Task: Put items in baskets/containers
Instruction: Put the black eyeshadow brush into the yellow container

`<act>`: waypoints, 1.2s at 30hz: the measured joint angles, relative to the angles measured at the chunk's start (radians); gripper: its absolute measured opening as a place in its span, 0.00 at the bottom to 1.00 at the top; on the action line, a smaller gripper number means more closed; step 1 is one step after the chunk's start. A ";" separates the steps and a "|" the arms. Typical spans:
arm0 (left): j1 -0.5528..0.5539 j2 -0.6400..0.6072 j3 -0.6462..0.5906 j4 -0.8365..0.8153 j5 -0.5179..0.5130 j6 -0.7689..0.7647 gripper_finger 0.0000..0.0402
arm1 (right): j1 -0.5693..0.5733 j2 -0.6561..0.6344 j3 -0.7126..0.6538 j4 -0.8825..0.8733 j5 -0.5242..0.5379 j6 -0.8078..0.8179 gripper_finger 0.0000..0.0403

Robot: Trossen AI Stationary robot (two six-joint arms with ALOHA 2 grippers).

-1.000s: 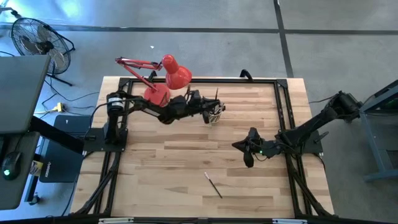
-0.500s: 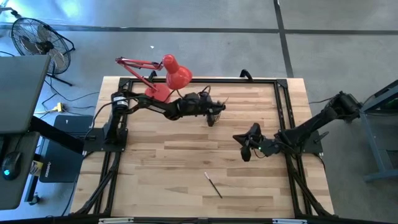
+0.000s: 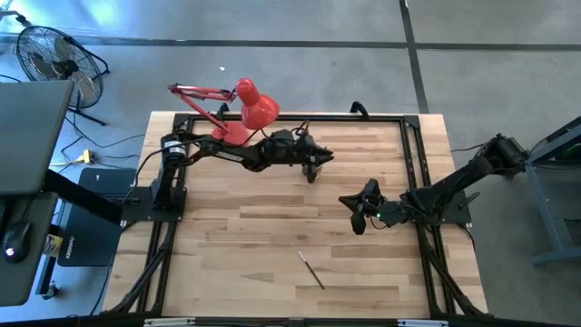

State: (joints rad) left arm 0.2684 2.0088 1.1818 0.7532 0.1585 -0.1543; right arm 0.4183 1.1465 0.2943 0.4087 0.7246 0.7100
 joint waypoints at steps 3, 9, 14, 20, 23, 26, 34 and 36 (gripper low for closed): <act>-0.003 -0.011 0.043 0.014 0.069 -0.001 0.19 | 0.000 0.000 0.000 0.003 -0.002 0.014 0.01; -0.029 -0.033 0.126 0.006 0.113 -0.006 0.19 | 0.000 0.000 0.000 0.008 -0.040 0.015 0.01; -0.085 -0.038 0.198 -0.063 0.101 0.001 0.19 | 0.000 0.000 0.000 0.014 -0.101 0.015 0.02; -0.185 -0.044 0.269 -0.291 -0.058 0.121 0.20 | 0.003 0.000 0.000 0.003 -0.140 0.016 0.01; -0.231 -0.043 0.297 -0.418 -0.174 0.121 0.20 | 0.010 0.000 0.000 -0.026 -0.132 0.052 0.01; -0.270 -0.043 0.339 -0.634 -0.286 0.064 0.20 | 0.010 0.000 0.000 -0.076 -0.139 0.131 0.01; -0.347 -0.043 0.510 -1.268 -0.408 -0.093 0.20 | 0.006 0.000 0.000 -0.113 -0.201 0.299 0.01; -0.365 -0.043 0.524 -1.338 -0.438 -0.120 0.20 | 0.006 0.000 0.000 -0.106 -0.207 0.273 0.02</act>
State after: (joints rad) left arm -0.0963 1.9663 1.7060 -0.5849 -0.2800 -0.2738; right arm 0.4248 1.1466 0.2943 0.3027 0.5172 0.9829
